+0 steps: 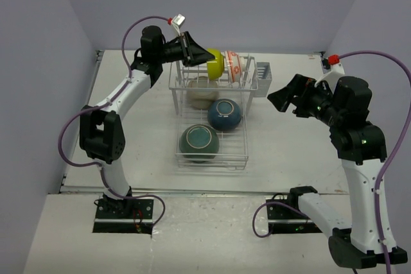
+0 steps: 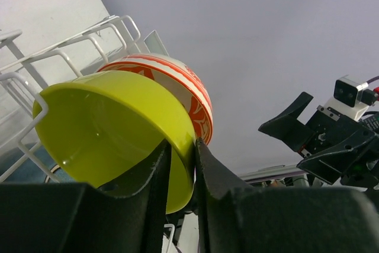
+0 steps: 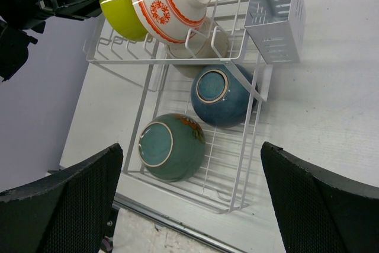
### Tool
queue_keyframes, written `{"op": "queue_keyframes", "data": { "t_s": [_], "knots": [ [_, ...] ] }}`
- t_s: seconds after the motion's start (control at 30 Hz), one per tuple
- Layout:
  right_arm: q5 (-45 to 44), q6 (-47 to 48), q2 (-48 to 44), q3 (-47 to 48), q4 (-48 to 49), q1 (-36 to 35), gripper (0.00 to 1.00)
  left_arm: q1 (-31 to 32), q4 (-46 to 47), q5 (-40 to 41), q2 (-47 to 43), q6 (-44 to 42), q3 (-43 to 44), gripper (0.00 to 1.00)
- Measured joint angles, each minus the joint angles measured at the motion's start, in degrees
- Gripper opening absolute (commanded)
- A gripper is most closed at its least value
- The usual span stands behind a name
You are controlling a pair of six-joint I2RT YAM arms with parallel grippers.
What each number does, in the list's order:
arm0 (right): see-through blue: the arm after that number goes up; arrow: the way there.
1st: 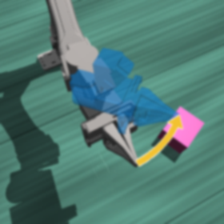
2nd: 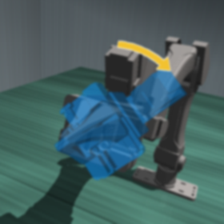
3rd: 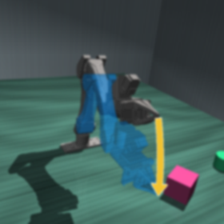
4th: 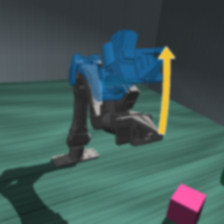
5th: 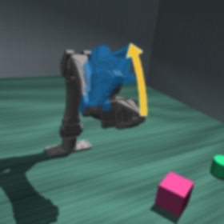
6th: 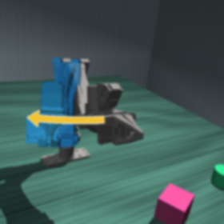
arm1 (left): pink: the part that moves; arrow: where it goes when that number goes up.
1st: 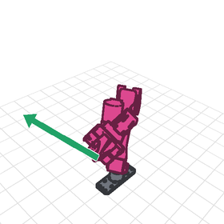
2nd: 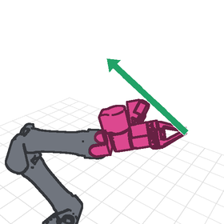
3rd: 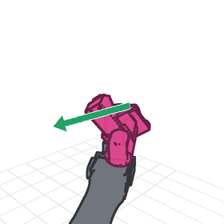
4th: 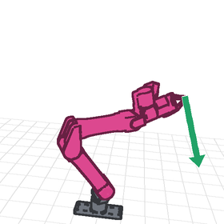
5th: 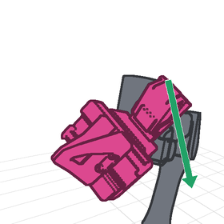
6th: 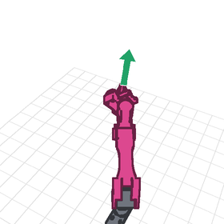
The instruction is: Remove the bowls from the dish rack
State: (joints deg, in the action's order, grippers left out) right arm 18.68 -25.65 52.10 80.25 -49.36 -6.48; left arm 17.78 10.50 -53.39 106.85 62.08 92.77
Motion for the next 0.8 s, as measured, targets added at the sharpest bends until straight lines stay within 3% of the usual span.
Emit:
{"op": "queue_keyframes", "data": {
  "t_s": [0.2,0.4,0.8],
  "knots": [
    [-0.09,0.02,0.02,-0.04,0.02,0.00,0.99,0.07,1.46,-0.96,0.52,1.68,0.66,0.08],
    [-0.22,0.04,0.02,-0.13,0.00,0.00,0.99,0.83,2.80,-2.80,0.72,3.45,0.66,0.00],
    [-0.20,0.07,0.17,-0.13,0.00,-0.26,0.99,0.63,7.30,-3.43,0.72,4.90,-1.25,0.00]
  ]
}}
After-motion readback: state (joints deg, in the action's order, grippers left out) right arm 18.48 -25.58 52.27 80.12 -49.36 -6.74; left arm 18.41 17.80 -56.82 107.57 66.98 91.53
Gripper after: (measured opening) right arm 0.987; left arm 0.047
